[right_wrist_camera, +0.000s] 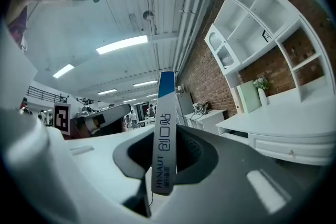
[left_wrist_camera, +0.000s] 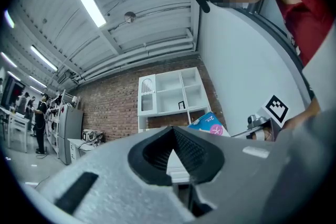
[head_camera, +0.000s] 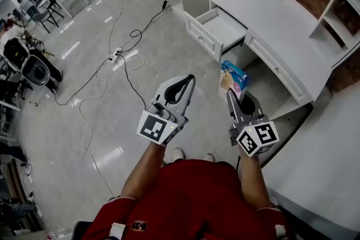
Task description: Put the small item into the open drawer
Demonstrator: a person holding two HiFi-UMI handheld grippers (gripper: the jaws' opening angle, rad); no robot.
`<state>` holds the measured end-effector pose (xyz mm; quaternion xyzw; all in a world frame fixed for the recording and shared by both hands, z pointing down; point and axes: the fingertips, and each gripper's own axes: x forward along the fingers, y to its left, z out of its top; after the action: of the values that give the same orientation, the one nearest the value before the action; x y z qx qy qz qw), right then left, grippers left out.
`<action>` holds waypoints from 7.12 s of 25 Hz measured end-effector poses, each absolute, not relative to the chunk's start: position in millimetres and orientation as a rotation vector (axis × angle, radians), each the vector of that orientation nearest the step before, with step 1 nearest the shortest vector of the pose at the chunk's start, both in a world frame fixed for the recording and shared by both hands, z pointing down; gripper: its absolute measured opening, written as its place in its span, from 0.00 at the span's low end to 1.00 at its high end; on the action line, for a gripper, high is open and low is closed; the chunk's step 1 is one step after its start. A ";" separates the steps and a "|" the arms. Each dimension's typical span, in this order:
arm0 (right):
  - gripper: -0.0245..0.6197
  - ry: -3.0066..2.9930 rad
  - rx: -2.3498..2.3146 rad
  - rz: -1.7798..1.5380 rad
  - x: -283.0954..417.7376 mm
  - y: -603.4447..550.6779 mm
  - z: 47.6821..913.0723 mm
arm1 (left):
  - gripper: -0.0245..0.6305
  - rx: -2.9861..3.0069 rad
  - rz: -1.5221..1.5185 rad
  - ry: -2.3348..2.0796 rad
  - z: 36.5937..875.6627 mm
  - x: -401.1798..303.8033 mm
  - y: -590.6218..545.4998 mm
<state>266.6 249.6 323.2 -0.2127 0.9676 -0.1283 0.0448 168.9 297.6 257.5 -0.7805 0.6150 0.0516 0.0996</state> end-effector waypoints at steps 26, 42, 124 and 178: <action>0.15 2.983 -0.997 -0.444 148.6 75.9 370.7 | 0.04 -2.391 0.174 1.738 294.0 1.2 117.7; 0.15 3.072 -1.374 -0.533 47.6 -63.9 420.1 | 0.04 -2.564 0.221 1.603 320.5 -134.6 -0.6; 0.26 3.835 -0.766 -1.162 -21.9 -257.3 689.9 | 0.04 -2.708 0.030 1.544 380.0 -165.4 -287.6; 0.05 2.979 -1.019 -0.074 -88.0 -194.9 361.8 | 0.04 -2.831 0.314 1.294 336.4 -138.0 -216.7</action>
<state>-88.0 -194.9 361.8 -0.3235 0.9459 -0.0235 -0.0040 -138.0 -216.7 336.4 -0.9048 0.4138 0.1003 0.0066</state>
